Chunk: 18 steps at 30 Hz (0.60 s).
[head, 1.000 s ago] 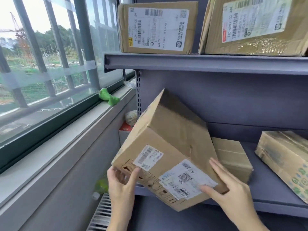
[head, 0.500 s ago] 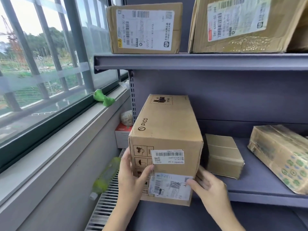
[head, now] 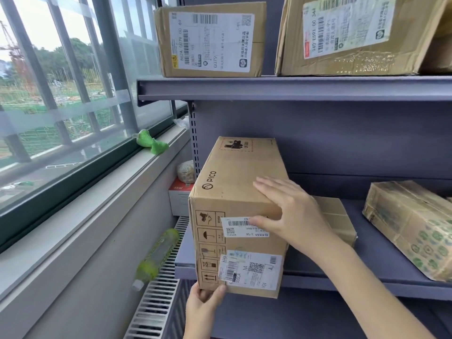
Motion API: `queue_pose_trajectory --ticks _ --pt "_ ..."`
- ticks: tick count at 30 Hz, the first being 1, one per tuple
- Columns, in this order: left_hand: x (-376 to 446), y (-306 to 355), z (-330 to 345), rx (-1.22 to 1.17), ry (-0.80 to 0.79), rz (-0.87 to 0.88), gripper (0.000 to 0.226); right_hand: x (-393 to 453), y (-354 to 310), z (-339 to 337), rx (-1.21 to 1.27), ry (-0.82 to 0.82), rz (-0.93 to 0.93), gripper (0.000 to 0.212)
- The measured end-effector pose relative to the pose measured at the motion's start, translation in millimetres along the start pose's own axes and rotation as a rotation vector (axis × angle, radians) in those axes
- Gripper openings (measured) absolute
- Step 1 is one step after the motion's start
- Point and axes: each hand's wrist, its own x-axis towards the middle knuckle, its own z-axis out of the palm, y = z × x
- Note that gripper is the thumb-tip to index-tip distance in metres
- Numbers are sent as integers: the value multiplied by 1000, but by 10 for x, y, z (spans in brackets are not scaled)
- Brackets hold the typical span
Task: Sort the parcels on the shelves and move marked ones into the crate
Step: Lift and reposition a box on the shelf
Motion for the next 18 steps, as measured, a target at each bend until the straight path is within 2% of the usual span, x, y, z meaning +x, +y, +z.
queue_pose_trajectory --ticks 6,12,14,18 --pt "22 166 -25 -34 -41 62 33 -88 83 -95 60 87 103 69" --pt "66 654 102 5 -4 303 29 -500 287 -119 218 309 338 66" --pt "90 873 156 36 25 389 35 -673 355 -47 292 359 429 66" --pt "131 1249 220 143 37 512 51 -914 399 203 491 337 598 73"
